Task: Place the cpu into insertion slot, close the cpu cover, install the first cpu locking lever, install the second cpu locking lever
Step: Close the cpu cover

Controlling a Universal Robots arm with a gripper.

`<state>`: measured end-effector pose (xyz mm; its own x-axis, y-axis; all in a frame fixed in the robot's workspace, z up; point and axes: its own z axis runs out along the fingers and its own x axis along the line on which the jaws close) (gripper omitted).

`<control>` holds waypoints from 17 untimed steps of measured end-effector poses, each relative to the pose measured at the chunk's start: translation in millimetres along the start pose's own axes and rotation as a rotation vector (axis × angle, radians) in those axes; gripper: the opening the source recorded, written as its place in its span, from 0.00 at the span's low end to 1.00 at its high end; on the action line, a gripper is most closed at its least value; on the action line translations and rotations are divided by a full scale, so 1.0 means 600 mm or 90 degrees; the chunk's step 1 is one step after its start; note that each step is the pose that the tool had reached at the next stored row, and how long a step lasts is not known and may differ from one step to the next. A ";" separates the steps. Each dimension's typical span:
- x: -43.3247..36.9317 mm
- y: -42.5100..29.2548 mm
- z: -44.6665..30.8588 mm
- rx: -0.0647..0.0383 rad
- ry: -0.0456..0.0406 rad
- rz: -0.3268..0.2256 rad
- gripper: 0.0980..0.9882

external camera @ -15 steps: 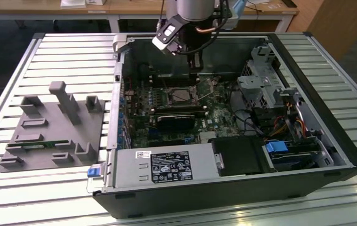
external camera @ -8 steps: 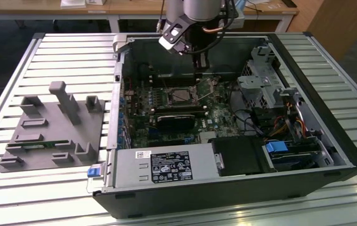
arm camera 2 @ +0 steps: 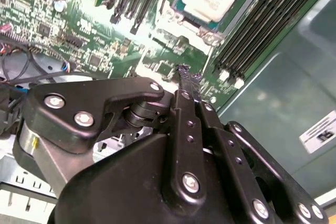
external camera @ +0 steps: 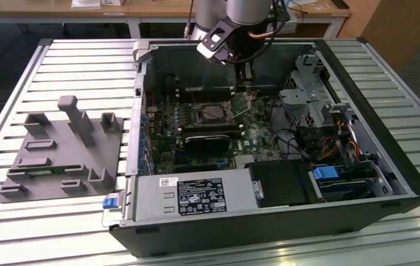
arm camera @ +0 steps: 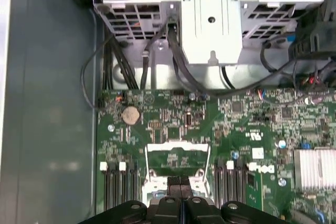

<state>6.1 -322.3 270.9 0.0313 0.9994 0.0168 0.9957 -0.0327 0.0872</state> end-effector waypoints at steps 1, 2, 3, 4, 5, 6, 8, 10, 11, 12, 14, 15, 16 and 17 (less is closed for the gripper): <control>0.000 0.003 0.000 0.000 0.0000 0.000 0.01; 0.000 0.007 0.001 0.000 -0.0001 0.000 0.01; 0.000 0.010 0.001 0.000 -0.0001 0.000 0.01; 0.001 0.015 0.001 0.000 -0.0002 0.000 0.01; 0.001 0.018 0.002 0.000 -0.0001 0.000 0.01; 0.001 0.020 0.002 0.000 -0.0001 0.000 0.01; 0.001 0.025 0.002 0.000 0.0000 0.000 0.01; 0.001 0.030 0.003 0.000 0.0000 0.000 0.01; 0.001 0.032 0.003 0.000 0.0000 0.000 0.01; 0.001 0.037 0.003 0.000 0.0000 0.000 0.01; 0.001 0.041 0.004 0.000 0.0000 0.000 0.01; 0.001 0.044 0.004 0.000 0.0000 0.000 0.01; 0.001 0.047 0.004 0.000 0.0000 0.000 0.01; 0.002 0.050 0.004 0.000 0.0000 0.000 0.01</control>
<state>36.2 -322.3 270.9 0.0313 0.9994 0.0168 0.9957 -0.0326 0.0866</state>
